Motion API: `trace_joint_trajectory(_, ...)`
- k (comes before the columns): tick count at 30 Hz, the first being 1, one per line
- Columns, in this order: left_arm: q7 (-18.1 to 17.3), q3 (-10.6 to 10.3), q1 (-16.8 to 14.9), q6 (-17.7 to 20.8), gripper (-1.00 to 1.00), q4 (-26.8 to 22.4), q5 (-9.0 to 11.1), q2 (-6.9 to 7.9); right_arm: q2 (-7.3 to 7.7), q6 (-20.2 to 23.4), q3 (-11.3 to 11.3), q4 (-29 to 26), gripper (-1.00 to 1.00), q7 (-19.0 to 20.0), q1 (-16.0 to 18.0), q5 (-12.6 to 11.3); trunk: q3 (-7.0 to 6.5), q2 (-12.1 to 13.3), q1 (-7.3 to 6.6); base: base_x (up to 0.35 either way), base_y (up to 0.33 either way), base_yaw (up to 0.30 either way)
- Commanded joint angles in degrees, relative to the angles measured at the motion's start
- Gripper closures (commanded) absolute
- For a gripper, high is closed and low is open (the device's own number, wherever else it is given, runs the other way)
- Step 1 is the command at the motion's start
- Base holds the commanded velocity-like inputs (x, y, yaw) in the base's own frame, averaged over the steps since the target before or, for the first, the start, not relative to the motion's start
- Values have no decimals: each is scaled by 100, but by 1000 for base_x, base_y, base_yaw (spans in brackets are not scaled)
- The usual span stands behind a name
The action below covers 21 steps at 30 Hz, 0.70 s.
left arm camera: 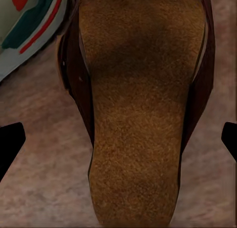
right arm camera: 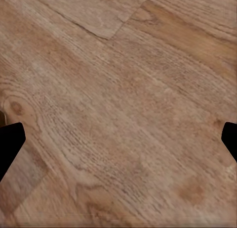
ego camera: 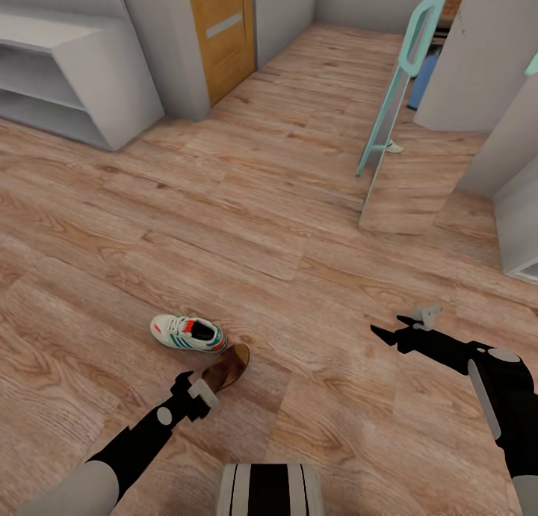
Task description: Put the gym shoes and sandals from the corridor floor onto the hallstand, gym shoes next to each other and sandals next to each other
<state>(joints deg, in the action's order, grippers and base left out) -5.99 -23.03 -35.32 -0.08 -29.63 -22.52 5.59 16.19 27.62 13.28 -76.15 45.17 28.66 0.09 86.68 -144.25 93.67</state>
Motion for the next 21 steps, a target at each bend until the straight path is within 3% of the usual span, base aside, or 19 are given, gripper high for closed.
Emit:
trace_joint_trajectory(1, -9, -8, -1, -1, -100, -8, -60, 7, -1, 41, 8, -5, -100, 27, 4, 0, 26, -3, 1, 0, 0, 0)
trace_joint_trajectory(15, 0, 0, -1, -1, -100, -20, -68, 20, -2, 41, 8, -13, -100, 27, 3, -2, 65, -3, 1, 0, 0, 11)
trace_joint_trajectory(21, 1, 9, -9, 3, -100, -39, -68, 23, -2, 41, 8, -14, -100, 27, 2, -2, 158, -8, 12, 0, 0, 4)
